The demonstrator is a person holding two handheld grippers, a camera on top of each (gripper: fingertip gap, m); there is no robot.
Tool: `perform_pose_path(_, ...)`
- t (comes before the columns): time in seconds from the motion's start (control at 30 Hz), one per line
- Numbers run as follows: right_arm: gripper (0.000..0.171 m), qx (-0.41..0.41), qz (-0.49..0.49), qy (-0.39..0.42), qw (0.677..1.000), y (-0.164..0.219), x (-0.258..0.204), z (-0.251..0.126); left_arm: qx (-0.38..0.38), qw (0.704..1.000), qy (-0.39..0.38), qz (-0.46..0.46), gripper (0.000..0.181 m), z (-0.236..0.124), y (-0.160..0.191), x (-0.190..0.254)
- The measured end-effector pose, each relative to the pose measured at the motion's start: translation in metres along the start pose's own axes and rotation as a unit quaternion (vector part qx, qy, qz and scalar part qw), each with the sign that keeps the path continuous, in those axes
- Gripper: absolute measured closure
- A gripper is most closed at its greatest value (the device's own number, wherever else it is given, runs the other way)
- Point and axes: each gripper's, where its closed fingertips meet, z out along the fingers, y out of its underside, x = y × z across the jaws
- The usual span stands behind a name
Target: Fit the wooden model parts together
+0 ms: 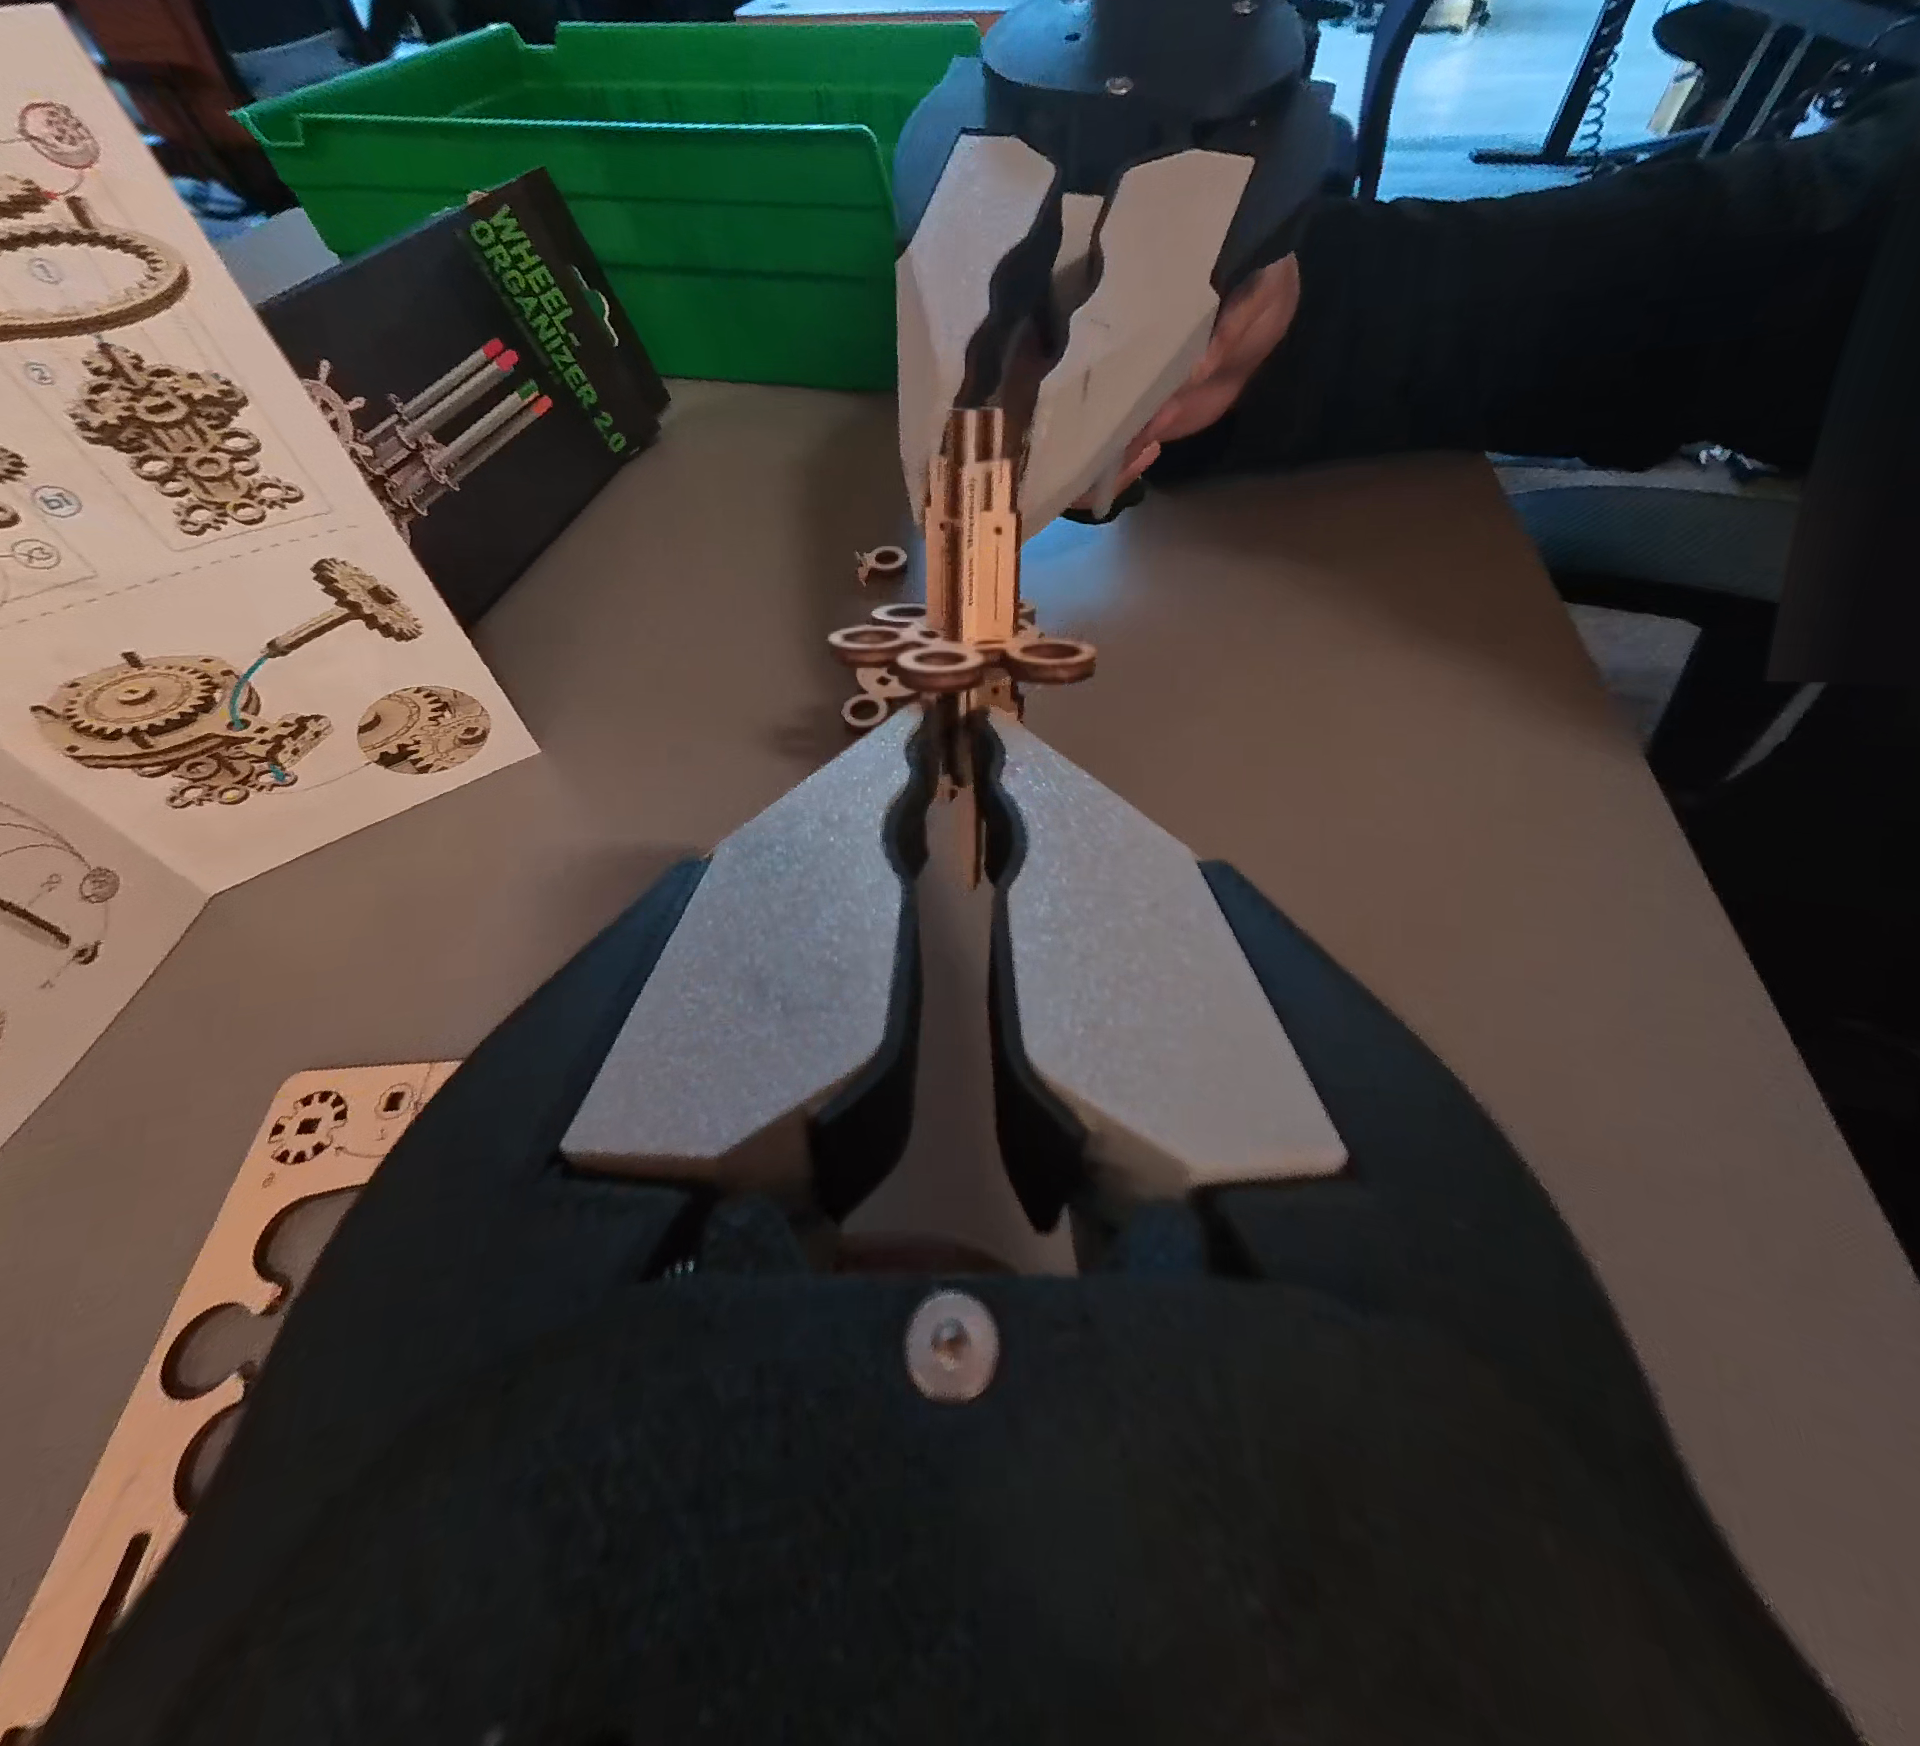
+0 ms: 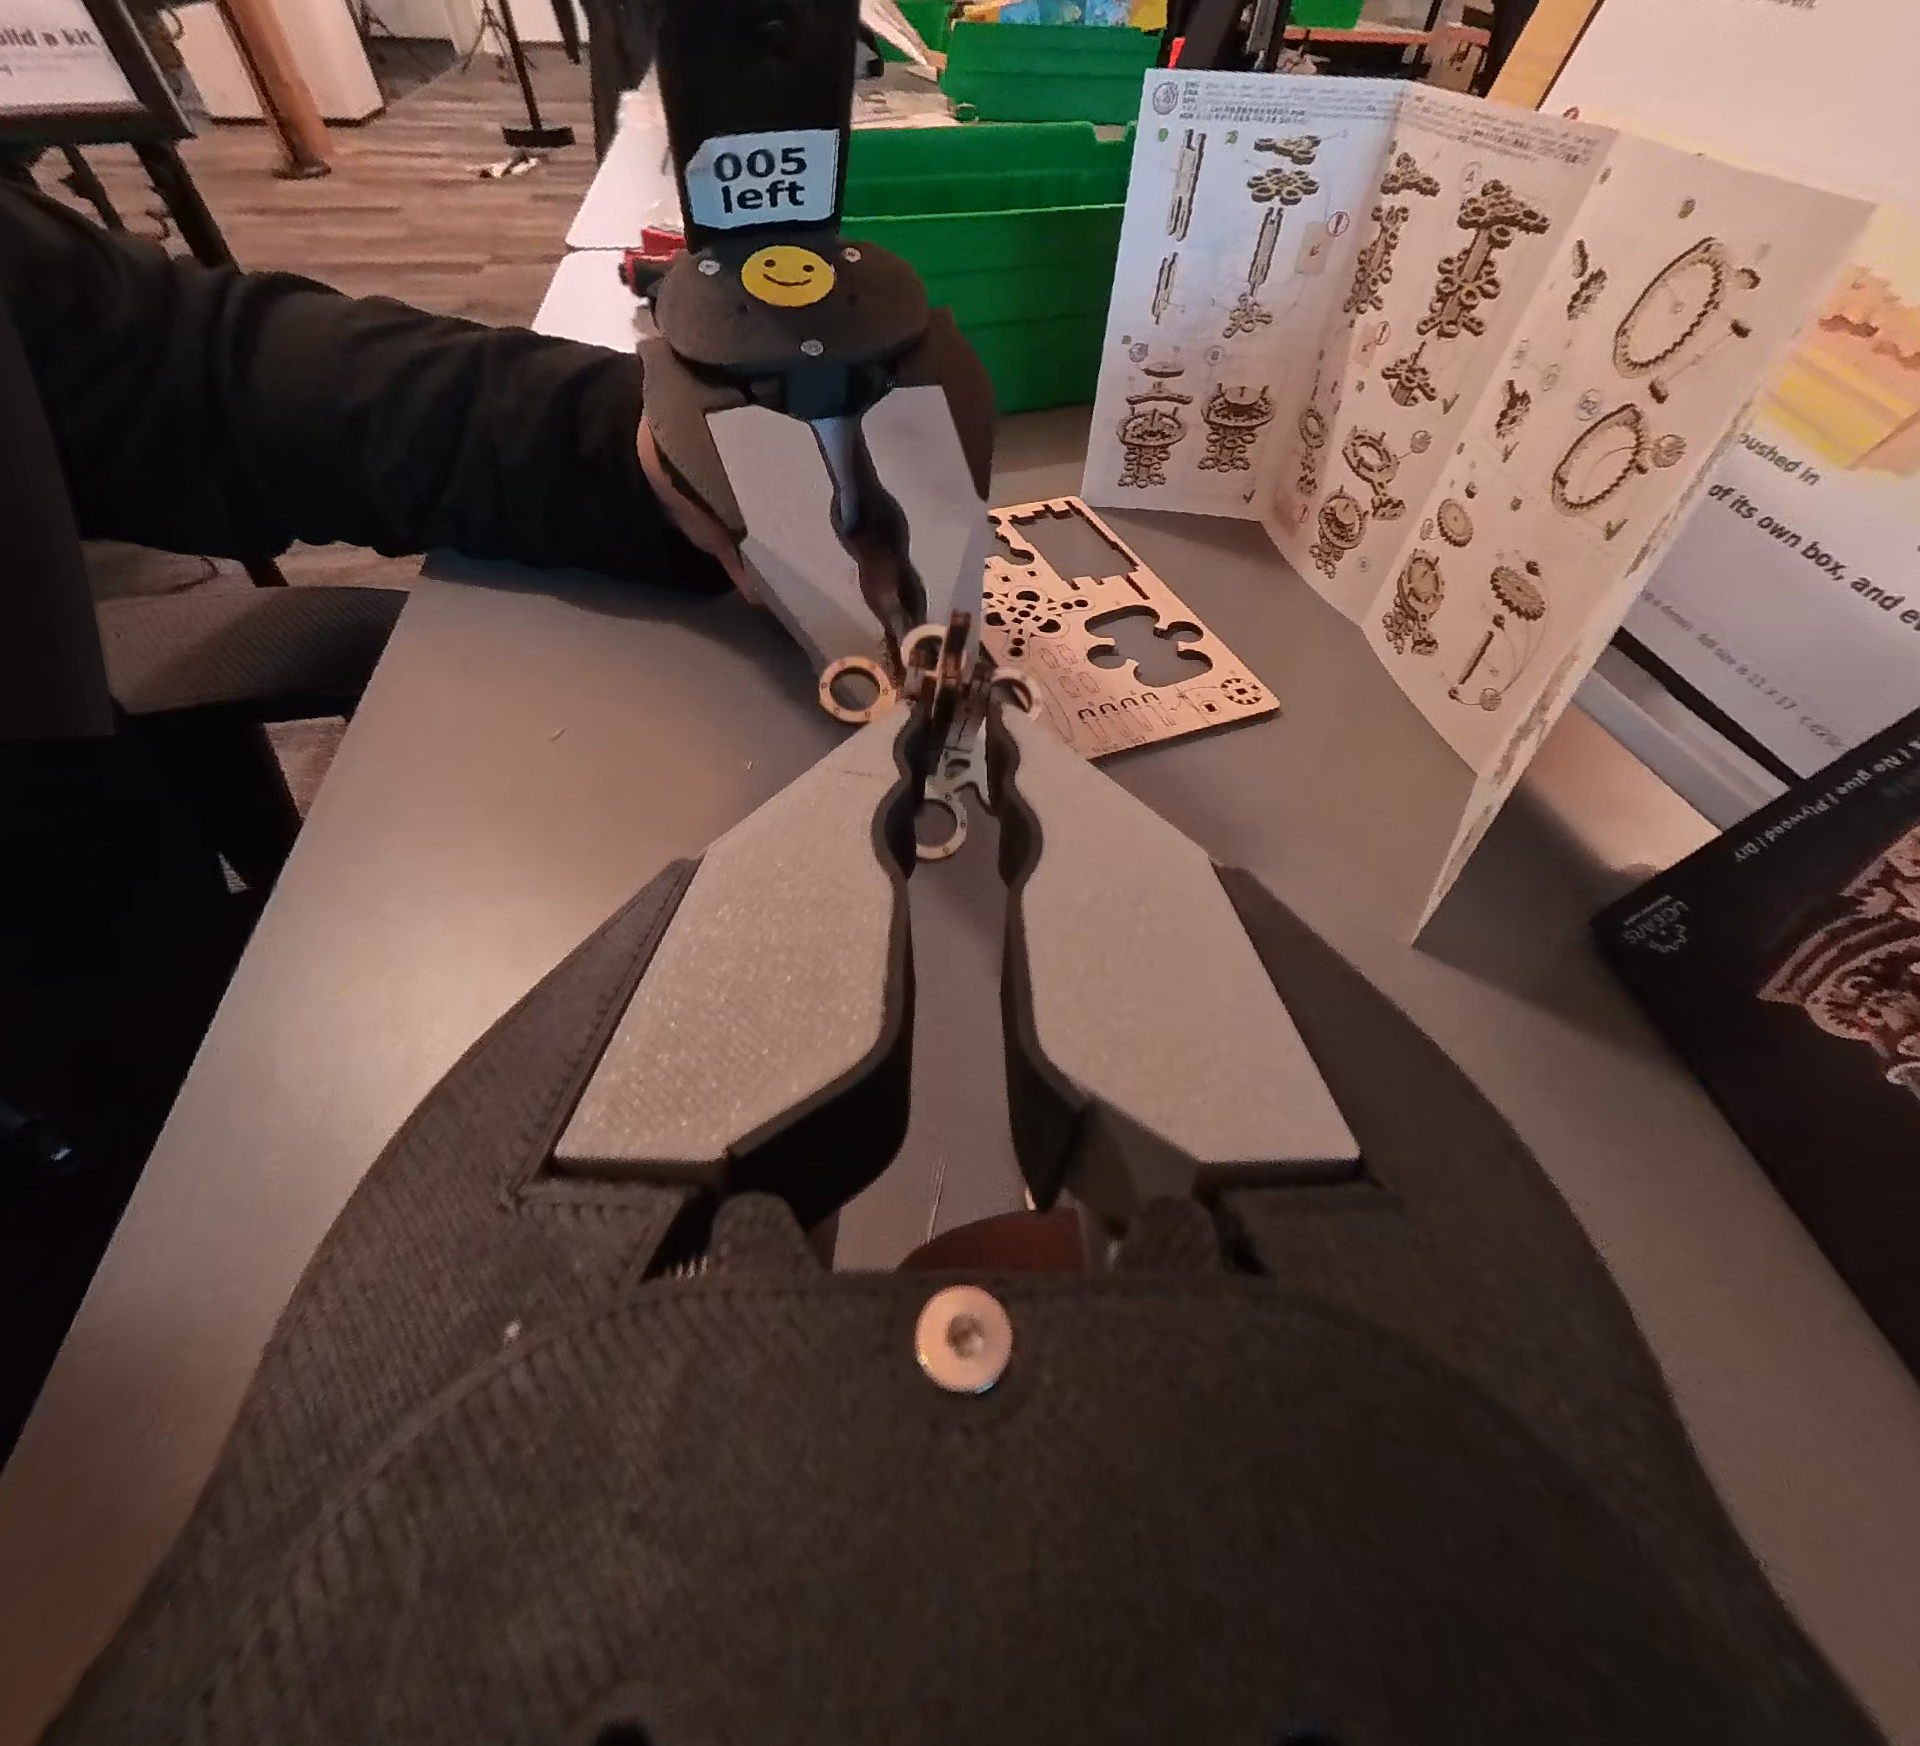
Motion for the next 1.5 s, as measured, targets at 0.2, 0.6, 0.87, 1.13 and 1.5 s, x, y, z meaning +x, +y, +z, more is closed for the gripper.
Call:
perform_pose_path(0.2, 0.165, -0.001, 0.008, -0.001, 1.000, 0.000, 0.000, 0.002, -0.010, 1.000, -0.001, 0.001, 0.179, 0.002, 0.002, 0.000)
perform_pose_path(0.6, 0.171, 0.007, 0.037, -0.007, 0.999, 0.002, 0.004, 0.000, -0.060, 0.997, 0.030, -0.038, 0.164, 0.007, 0.017, 0.006)
perform_pose_path(0.87, 0.171, 0.070, 0.111, -0.017, 0.991, -0.009, 0.012, -0.004, -0.032, 0.999, -0.007, -0.032, 0.163, 0.007, 0.009, -0.002)
perform_pose_path(1.13, 0.171, 0.066, 0.096, -0.032, 0.993, -0.010, 0.003, 0.000, 0.005, 0.999, 0.019, -0.026, 0.164, 0.003, -0.002, 0.006)
perform_pose_path(1.5, 0.171, -0.033, 0.010, 0.027, 0.999, 0.010, 0.009, 0.001, 0.010, 0.999, -0.019, -0.027, 0.163, -0.009, -0.004, -0.014)
